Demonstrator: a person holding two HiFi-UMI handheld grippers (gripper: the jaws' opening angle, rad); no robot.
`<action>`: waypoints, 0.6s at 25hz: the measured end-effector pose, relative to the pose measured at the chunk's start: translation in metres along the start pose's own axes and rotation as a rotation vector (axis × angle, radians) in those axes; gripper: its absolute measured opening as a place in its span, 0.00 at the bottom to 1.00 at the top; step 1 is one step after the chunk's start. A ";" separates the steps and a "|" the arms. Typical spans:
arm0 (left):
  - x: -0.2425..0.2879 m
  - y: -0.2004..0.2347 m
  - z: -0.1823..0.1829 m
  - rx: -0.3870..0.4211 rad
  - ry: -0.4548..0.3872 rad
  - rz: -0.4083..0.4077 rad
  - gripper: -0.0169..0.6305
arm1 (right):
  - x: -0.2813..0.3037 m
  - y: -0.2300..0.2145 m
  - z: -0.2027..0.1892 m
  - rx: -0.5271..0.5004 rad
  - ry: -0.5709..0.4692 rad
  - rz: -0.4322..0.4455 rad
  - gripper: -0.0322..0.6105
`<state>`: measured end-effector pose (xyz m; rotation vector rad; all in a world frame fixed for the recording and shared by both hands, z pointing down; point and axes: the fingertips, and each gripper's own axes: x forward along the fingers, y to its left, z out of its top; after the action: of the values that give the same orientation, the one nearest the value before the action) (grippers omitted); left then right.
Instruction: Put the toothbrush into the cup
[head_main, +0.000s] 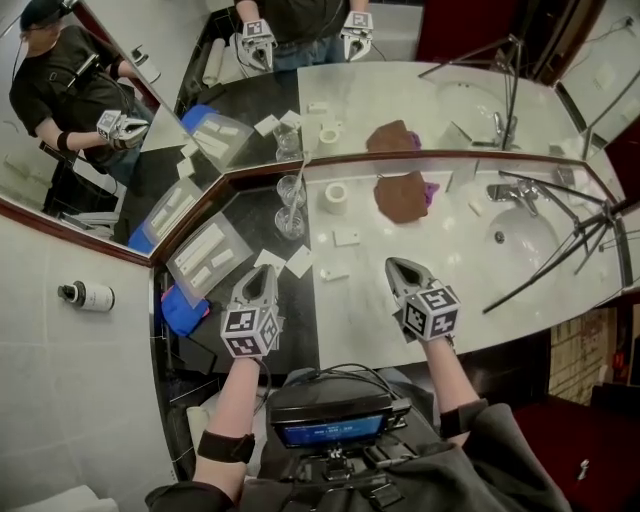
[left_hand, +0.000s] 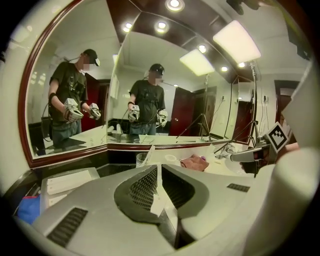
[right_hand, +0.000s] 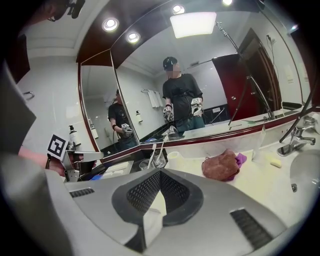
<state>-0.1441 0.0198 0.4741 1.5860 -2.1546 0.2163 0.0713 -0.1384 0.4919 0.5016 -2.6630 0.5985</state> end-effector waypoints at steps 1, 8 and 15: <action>0.008 0.000 0.002 0.010 0.013 -0.010 0.09 | 0.000 0.001 -0.001 0.002 0.003 0.002 0.07; 0.079 0.000 0.019 0.159 0.109 -0.094 0.30 | -0.003 0.009 -0.017 0.043 0.014 0.006 0.07; 0.154 0.003 0.019 0.273 0.221 -0.149 0.40 | -0.008 0.004 -0.052 0.089 0.047 -0.036 0.07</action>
<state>-0.1884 -0.1193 0.5267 1.7686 -1.8906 0.6296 0.0910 -0.1084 0.5313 0.5523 -2.5863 0.7121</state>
